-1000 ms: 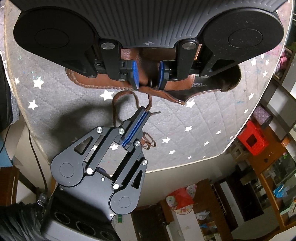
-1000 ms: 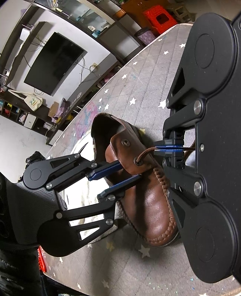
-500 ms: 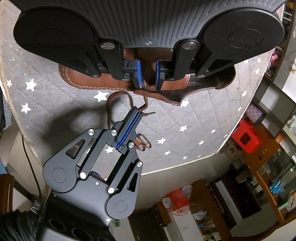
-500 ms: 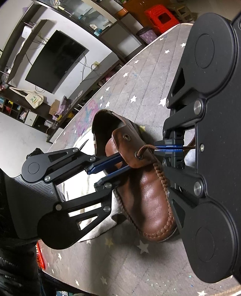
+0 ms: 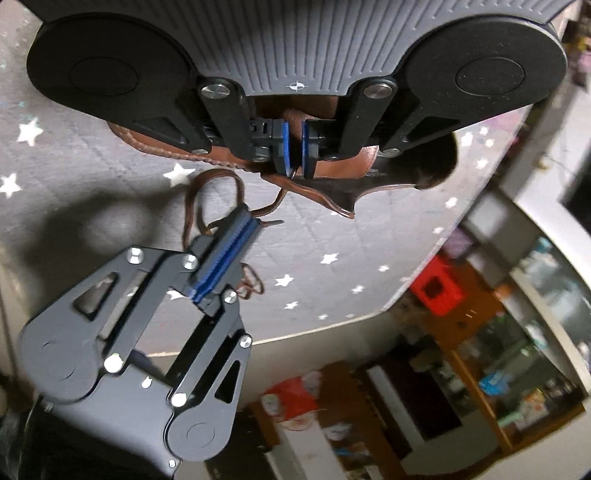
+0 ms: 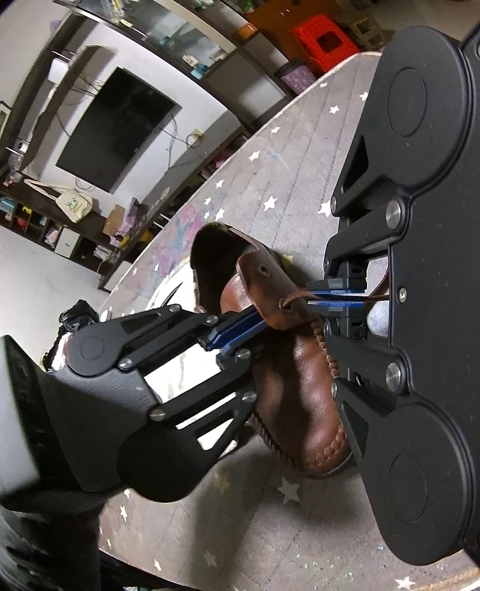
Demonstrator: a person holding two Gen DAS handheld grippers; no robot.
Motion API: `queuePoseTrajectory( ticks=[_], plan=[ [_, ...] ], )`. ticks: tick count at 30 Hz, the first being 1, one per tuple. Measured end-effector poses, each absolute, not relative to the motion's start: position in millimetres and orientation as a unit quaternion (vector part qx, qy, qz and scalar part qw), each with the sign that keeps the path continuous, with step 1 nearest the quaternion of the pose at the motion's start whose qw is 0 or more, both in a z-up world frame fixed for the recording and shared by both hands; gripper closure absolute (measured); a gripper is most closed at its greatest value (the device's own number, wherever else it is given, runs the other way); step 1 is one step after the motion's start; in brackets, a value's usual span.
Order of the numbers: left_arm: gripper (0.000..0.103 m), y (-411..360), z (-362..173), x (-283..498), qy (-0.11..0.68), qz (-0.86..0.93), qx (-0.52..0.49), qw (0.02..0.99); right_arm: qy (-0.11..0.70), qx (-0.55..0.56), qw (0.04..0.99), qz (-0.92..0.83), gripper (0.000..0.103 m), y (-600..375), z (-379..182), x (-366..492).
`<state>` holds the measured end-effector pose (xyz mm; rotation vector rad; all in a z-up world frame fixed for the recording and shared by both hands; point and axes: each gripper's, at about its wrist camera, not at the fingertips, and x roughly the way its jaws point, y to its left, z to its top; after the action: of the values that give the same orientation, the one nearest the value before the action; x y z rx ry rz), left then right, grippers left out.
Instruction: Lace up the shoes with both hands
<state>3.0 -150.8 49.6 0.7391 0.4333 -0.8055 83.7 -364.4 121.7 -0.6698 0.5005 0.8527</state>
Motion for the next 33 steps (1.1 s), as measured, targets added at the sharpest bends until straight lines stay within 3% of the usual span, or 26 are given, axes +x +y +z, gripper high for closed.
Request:
queuePoseTrajectory(
  ticks=[12,23,33],
  plan=[
    [0.099,-154.2,57.4,-17.9,0.204,-0.282,0.310,0.884,0.249,-0.287,0.824,0.421,0.101,-340.6,106.7,72.8],
    [0.101,-119.5,100.2,-44.7,0.172,-0.224,0.288,0.915,0.258,-0.282,0.831,0.404,0.101,-340.2,106.0,70.2],
    [0.101,-115.7,106.4,-55.2,0.175,-0.243,0.294,0.908,0.185,-0.252,0.862,0.400,0.101,-339.8,146.1,71.4]
  ],
)
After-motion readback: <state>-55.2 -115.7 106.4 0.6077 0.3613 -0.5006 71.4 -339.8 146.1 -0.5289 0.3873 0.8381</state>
